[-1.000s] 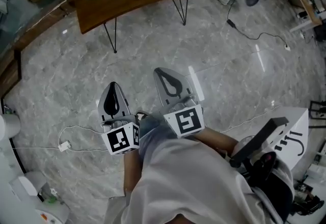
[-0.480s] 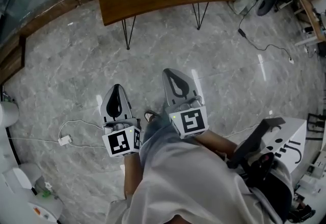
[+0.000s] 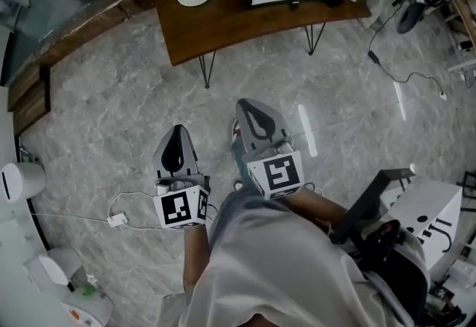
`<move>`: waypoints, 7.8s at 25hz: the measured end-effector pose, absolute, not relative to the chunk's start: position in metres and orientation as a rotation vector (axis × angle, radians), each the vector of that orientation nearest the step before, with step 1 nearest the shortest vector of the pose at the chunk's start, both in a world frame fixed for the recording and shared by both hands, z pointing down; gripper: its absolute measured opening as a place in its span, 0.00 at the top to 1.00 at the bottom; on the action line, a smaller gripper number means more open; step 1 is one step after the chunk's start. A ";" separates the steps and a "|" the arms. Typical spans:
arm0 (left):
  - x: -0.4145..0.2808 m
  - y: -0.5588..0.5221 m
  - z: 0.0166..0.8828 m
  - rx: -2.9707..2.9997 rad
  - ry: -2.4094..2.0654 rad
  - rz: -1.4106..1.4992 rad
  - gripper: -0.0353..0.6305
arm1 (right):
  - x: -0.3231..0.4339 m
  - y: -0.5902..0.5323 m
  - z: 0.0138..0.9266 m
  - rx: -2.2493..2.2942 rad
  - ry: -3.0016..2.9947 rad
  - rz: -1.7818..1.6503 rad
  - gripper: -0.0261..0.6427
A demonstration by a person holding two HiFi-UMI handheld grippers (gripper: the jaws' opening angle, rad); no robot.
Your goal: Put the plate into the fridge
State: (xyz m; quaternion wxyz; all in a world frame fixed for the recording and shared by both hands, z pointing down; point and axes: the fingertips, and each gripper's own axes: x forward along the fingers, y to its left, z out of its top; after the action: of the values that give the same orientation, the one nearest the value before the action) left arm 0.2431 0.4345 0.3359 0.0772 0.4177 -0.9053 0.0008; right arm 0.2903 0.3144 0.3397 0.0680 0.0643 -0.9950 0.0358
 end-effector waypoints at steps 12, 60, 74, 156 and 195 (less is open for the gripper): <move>0.022 0.266 0.313 1.378 -2.697 0.134 0.92 | 0.091 0.135 0.341 0.341 -2.979 0.228 0.93; -0.513 -0.027 0.650 1.784 -1.390 0.706 0.91 | -0.350 -0.044 0.630 0.861 -2.217 1.080 0.89; -0.508 -0.034 0.659 1.793 -1.245 0.627 0.92 | -0.370 -0.063 0.665 0.776 -2.119 1.449 0.78; 0.180 0.089 0.492 2.200 -1.442 0.173 0.92 | 0.300 0.055 0.518 0.387 -2.392 2.026 0.92; 0.121 -0.220 0.446 2.302 -1.599 0.152 0.92 | 0.195 -0.296 0.473 0.038 -2.292 1.956 0.92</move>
State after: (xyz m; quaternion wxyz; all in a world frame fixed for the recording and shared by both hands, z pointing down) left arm 0.1210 -0.2196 0.4461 0.1665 0.8087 -0.5617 0.0532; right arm 0.1950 -0.2960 0.4734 0.0641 0.0126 -0.7591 0.6477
